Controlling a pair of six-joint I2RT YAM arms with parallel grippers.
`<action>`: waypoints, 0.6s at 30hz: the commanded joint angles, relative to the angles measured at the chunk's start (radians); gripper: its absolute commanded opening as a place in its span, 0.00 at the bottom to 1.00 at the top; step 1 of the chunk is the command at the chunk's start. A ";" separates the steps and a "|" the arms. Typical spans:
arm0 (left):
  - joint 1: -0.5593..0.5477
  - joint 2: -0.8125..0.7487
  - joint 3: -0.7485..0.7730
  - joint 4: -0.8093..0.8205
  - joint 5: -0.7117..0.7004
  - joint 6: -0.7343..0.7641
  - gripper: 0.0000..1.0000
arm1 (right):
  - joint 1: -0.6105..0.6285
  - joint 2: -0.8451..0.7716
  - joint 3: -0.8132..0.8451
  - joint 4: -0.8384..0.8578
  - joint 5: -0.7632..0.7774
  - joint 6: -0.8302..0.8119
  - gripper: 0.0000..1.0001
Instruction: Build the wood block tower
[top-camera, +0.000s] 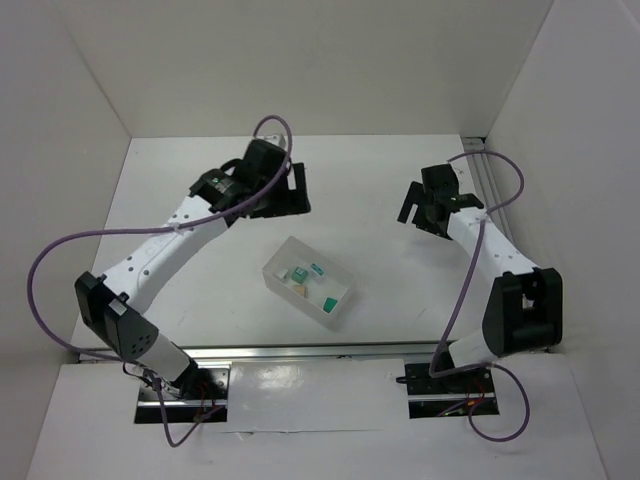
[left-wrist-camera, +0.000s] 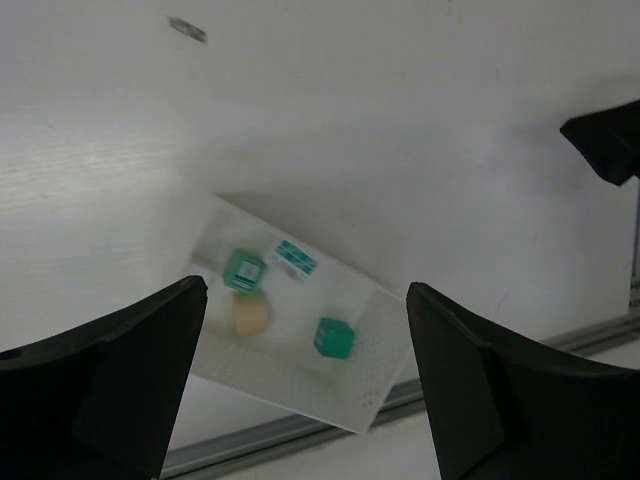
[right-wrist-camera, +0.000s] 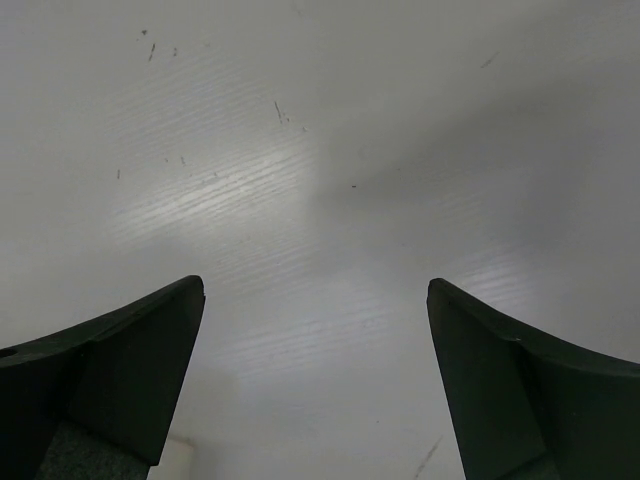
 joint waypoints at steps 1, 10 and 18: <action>-0.140 0.060 0.041 -0.049 -0.057 -0.212 0.94 | -0.009 -0.121 -0.042 0.040 0.015 0.004 1.00; -0.162 0.093 0.036 -0.138 -0.128 -0.364 0.98 | 0.002 -0.208 -0.084 0.112 -0.182 -0.111 1.00; 0.145 -0.160 -0.201 -0.098 -0.045 -0.294 0.99 | 0.379 -0.212 -0.021 0.157 -0.343 -0.252 1.00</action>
